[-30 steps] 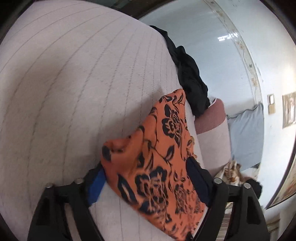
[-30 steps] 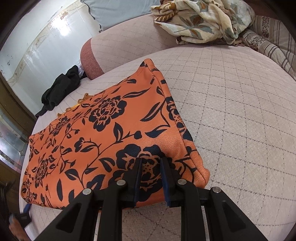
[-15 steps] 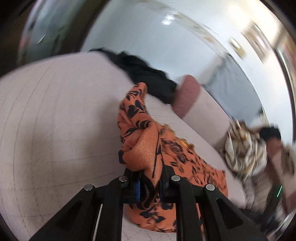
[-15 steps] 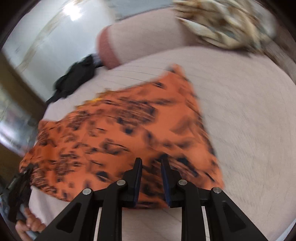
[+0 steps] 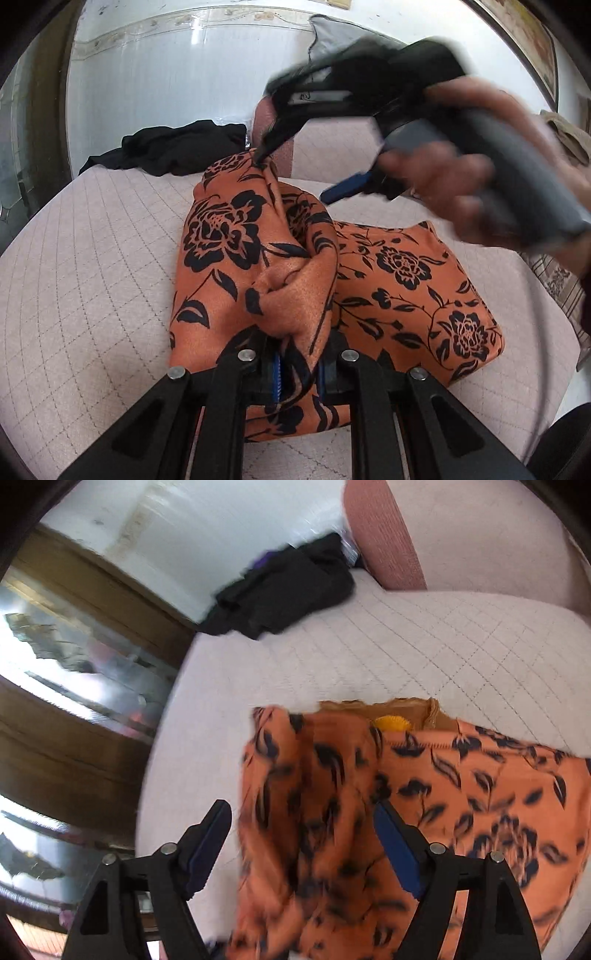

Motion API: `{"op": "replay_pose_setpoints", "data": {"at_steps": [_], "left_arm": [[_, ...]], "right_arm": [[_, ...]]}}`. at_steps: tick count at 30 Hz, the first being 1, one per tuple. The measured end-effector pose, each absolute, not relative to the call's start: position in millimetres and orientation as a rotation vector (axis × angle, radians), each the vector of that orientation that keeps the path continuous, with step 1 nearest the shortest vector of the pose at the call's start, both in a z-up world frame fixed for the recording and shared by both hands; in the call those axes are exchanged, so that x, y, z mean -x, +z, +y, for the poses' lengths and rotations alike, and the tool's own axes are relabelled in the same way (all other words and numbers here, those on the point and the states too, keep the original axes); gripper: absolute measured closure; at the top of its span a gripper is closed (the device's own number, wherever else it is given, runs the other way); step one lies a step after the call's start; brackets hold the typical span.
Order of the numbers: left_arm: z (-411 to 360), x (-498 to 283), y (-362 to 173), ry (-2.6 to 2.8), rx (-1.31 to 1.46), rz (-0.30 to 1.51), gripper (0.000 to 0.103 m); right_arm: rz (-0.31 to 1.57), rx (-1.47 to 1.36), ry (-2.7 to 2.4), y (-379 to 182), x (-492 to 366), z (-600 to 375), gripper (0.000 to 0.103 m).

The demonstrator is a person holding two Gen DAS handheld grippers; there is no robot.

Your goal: Fold small clothes

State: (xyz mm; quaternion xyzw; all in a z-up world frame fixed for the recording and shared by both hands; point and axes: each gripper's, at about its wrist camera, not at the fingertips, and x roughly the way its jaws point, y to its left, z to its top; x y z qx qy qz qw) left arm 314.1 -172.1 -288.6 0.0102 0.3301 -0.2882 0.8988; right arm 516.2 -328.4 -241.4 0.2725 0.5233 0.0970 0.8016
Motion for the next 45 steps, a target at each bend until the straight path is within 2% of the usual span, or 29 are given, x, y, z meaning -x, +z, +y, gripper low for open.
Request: {"op": "replay_pose_setpoints", "data": {"at_steps": [4, 8, 14, 15, 16, 17, 19, 26, 30, 34, 42, 44, 45], "left_arm": [[-169, -315, -290, -0.604, -0.014, 0.69, 0.09], [-176, -315, -292, -0.6, -0.032, 0.687, 0.09], [-174, -314, -291, -0.601, -0.029, 0.682, 0.09], [-174, -314, -291, -0.6, -0.027, 0.682, 0.09], [-175, -315, -291, -0.6, -0.023, 0.686, 0.09], [-176, -316, -291, -0.606, -0.015, 0.694, 0.09], [-179, -316, -291, -0.622, -0.002, 0.7, 0.09], [-208, -299, -278, -0.772, 0.039, 0.682, 0.09], [-255, -288, -273, -0.909, 0.043, 0.705, 0.089], [-304, -274, -275, -1.01, 0.004, 0.736, 0.089], [-339, -290, -295, -1.052, 0.01, 0.86, 0.088], [-341, -293, -297, -1.076, 0.006, 0.882, 0.085], [-341, -295, -296, -1.089, 0.004, 0.894, 0.081]], "right_arm": [[1.17, -0.731, 0.189, -281, -535, -345, 0.021], [1.06, -0.992, 0.334, -292, -526, -358, 0.021], [1.088, -0.881, 0.316, -284, -539, -337, 0.021], [1.096, -0.846, 0.298, -283, -542, -334, 0.029], [1.108, -0.755, 0.265, -280, -544, -327, 0.042], [1.112, -0.689, 0.259, -278, -545, -324, 0.078], [1.111, -0.597, 0.218, -278, -544, -321, 0.085], [0.887, -0.548, 0.189, -244, -490, -359, 0.087], [0.805, -0.536, 0.138, -234, -451, -407, 0.087], [0.798, -0.561, 0.054, -240, -422, -467, 0.087], [0.833, -0.622, -0.028, -283, -407, -523, 0.087], [0.839, -0.642, -0.036, -293, -407, -525, 0.087], [0.842, -0.645, -0.039, -296, -407, -525, 0.087]]}}
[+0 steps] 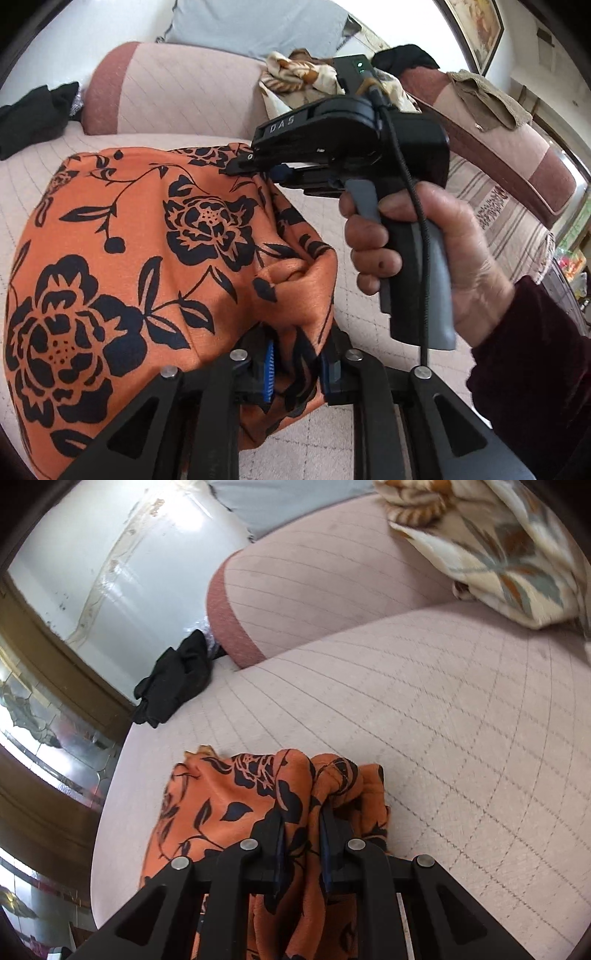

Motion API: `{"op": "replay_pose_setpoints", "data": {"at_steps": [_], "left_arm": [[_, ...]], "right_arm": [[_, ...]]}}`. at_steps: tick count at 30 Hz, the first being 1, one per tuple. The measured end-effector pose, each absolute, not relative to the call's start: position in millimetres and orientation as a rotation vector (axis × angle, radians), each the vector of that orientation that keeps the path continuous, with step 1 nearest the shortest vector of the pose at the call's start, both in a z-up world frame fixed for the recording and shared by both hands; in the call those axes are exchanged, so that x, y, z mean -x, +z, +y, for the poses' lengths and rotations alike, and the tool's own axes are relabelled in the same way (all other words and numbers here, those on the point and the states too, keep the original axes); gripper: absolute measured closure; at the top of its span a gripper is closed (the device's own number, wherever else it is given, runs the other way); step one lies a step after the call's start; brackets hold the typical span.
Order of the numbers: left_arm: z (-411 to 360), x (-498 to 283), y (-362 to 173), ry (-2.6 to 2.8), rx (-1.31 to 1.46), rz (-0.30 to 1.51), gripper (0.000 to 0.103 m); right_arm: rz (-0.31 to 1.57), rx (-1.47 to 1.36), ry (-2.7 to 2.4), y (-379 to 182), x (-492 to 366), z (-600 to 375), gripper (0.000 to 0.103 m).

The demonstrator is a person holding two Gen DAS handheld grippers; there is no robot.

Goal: Fold small clothes
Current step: 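Lower the folded blouse onto the bed and open both tools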

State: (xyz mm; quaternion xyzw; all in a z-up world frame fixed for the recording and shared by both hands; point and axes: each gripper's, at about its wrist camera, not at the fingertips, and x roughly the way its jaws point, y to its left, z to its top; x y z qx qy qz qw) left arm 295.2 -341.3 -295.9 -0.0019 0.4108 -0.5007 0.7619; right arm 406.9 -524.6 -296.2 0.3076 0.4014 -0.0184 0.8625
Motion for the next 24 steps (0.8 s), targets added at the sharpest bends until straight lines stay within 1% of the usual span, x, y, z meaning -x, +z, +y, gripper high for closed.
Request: {"op": "replay_pose_setpoints", "data": {"at_steps": [2, 3, 4, 5, 8, 11, 12, 15, 19, 21, 22, 24], "left_arm": [[-335, -305, -289, -1.144, 0.027, 0.933, 0.073], [-331, -309, -286, -1.165, 0.039, 0.941, 0.061], [-327, -311, -280, -1.19, 0.046, 0.947, 0.047], [-322, -313, -274, -1.204, 0.038, 0.94, 0.042], [-299, -327, -252, -1.205, 0.027, 0.869, 0.042], [-266, -344, -241, -1.174, 0.068, 0.823, 0.041], [-256, -353, -242, -1.131, 0.069, 0.809, 0.039], [-236, -366, -248, -0.992, 0.036, 0.809, 0.039], [-226, -383, -265, -0.86, 0.017, 0.888, 0.039], [-224, -383, -270, -0.827, -0.01, 0.904, 0.039], [-221, -381, -273, -0.818, -0.028, 0.912, 0.039], [-222, -374, -278, -0.812, -0.063, 0.919, 0.039]], "right_arm": [[0.845, -0.643, -0.047, -303, -406, -524, 0.087], [0.845, -0.647, -0.049, -306, -405, -526, 0.085], [0.845, -0.661, -0.048, -309, -404, -529, 0.083], [0.845, -0.691, -0.052, -313, -403, -533, 0.083], [0.853, -0.759, -0.059, -320, -397, -541, 0.073], [0.818, -0.798, -0.107, -313, -380, -548, 0.059], [0.808, -0.782, -0.135, -307, -374, -548, 0.054], [0.767, -0.672, -0.208, -280, -355, -535, 0.054], [0.67, -0.677, -0.049, -244, -323, -500, 0.054], [0.675, -0.658, 0.028, -236, -316, -475, 0.059], [0.686, -0.669, 0.064, -237, -313, -463, 0.066], [0.741, -0.706, 0.095, -247, -312, -447, 0.066]]}}
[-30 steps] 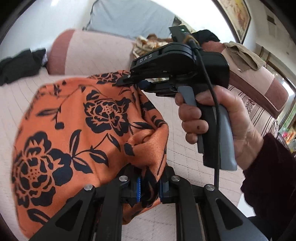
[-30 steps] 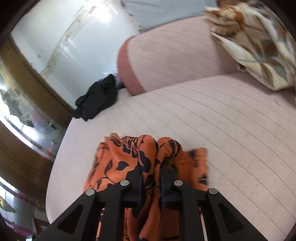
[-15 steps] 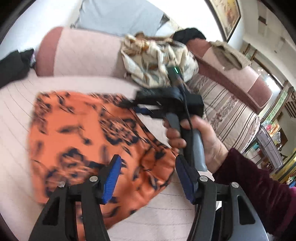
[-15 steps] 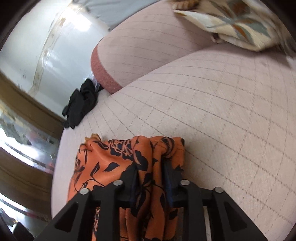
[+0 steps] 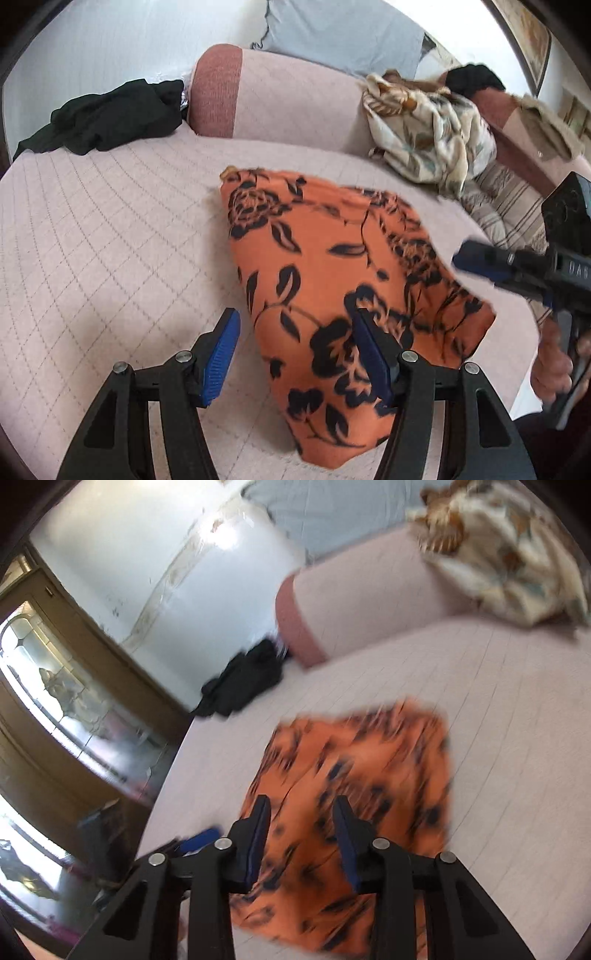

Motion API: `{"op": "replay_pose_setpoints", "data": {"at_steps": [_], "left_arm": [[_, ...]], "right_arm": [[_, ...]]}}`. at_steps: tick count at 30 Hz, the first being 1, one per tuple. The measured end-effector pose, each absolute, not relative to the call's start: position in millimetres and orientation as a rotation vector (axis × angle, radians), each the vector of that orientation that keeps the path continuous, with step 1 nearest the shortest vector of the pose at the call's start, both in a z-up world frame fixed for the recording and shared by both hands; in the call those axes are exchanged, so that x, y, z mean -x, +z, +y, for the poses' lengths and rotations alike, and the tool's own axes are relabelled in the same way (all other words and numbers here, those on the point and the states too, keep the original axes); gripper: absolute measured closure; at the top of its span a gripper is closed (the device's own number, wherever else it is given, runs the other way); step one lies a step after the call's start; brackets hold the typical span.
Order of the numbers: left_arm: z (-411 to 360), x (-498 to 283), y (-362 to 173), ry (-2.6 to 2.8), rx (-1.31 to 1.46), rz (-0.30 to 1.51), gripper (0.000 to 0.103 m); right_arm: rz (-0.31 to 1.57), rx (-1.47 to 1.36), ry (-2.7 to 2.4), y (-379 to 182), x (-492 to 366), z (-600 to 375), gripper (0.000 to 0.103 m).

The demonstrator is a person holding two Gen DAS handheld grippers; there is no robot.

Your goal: Fold small clothes

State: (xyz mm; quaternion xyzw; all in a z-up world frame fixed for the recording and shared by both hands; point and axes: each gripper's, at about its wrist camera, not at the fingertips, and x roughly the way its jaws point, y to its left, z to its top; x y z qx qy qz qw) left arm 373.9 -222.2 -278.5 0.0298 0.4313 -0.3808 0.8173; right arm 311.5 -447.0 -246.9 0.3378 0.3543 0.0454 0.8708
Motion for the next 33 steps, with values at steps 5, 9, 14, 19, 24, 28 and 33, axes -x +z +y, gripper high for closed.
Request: {"op": "replay_pose_setpoints", "data": {"at_steps": [5, 9, 14, 19, 24, 28, 33], "left_arm": [[-232, -358, -291, -0.804, -0.185, 0.933, 0.039], [-238, -353, -302, -0.797, -0.236, 0.943, 0.038], [-237, -356, -299, -0.799, -0.225, 0.949, 0.038], [-241, -355, -301, -0.806, -0.25, 0.95, 0.038], [-243, -357, -303, -0.81, -0.241, 0.966, 0.035], [-243, -358, -303, -0.811, -0.238, 0.969, 0.032], [-245, -358, -305, -0.814, -0.24, 0.97, 0.032]], "right_arm": [[0.925, -0.718, -0.005, -287, -302, -434, 0.069], [1.006, -0.703, -0.144, -312, -289, -452, 0.103], [0.992, -0.703, -0.152, -296, -290, -456, 0.101], [0.881, -0.664, -0.149, -260, -324, -461, 0.095], [1.018, -0.725, -0.174, -305, -370, -472, 0.1], [0.994, -0.893, -0.151, -315, -372, -490, 0.102], [0.916, -0.735, -0.212, -276, -394, -486, 0.096]]}}
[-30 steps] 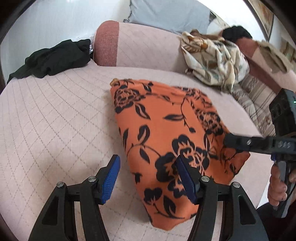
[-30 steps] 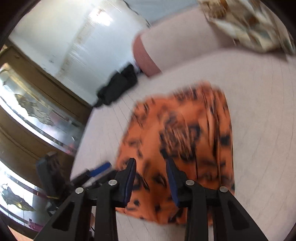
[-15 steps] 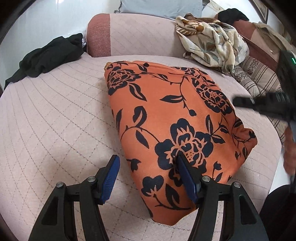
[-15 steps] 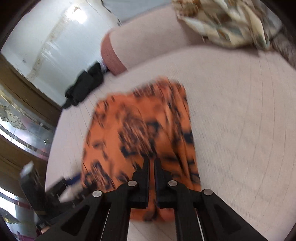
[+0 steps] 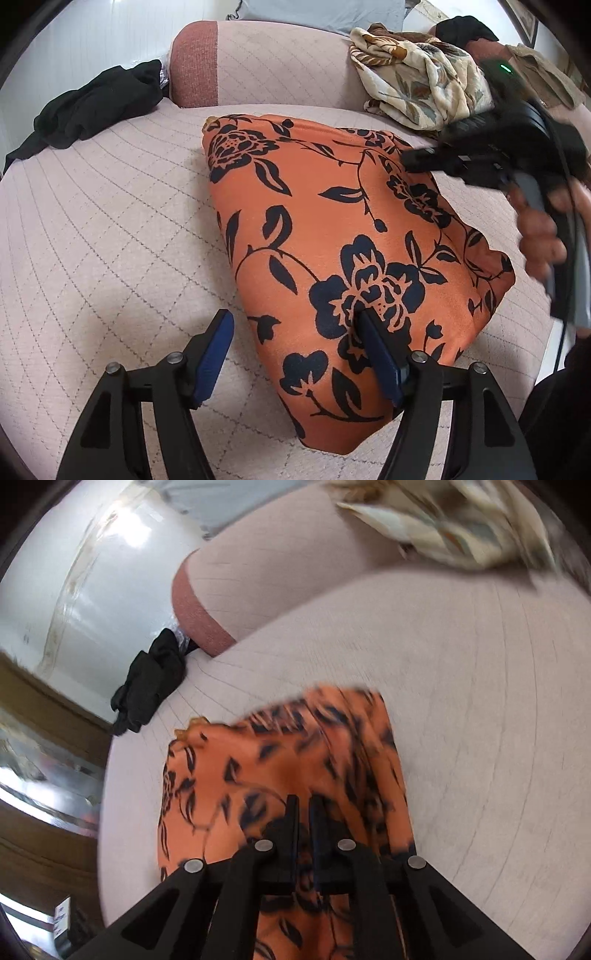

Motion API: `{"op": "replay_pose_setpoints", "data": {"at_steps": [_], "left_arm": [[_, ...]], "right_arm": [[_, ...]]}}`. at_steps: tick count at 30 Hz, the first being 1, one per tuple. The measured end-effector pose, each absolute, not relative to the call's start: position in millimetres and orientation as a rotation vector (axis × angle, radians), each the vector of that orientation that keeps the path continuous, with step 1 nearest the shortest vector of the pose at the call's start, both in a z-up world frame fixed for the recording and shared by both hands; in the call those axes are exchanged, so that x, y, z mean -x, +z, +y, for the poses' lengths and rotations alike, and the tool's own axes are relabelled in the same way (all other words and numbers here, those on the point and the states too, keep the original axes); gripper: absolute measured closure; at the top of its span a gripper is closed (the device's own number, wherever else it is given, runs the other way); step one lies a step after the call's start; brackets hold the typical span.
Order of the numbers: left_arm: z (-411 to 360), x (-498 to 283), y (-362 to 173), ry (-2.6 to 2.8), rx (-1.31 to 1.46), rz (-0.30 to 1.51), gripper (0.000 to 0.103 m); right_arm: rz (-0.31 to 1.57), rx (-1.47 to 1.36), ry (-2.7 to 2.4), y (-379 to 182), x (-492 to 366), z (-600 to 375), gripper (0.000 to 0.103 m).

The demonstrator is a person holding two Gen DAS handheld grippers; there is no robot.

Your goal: Fold small clothes

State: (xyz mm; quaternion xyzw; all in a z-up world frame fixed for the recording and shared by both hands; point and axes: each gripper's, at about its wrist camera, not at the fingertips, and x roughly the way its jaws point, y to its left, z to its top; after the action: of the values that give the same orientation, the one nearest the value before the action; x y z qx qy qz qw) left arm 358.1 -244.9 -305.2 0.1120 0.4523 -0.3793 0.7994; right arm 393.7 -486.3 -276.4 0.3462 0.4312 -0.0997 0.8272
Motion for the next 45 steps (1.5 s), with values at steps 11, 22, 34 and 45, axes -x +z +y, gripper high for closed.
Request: {"op": "replay_pose_setpoints", "data": {"at_steps": [11, 22, 34, 45], "left_arm": [[-248, -354, -308, -0.828, -0.27, 0.964, 0.029], [-241, -351, -314, -0.828, -0.248, 0.974, 0.023], [-242, -355, -317, -0.817, -0.247, 0.993, 0.015], [-241, -353, -323, -0.771, -0.235, 1.025, 0.003]], "right_arm": [[1.003, -0.793, -0.309, -304, -457, -518, 0.096], [1.038, -0.648, 0.117, -272, -536, -411, 0.095], [1.029, -0.847, 0.051, -320, -530, -431, 0.095], [1.028, -0.653, -0.137, -287, -384, -452, 0.095]]}}
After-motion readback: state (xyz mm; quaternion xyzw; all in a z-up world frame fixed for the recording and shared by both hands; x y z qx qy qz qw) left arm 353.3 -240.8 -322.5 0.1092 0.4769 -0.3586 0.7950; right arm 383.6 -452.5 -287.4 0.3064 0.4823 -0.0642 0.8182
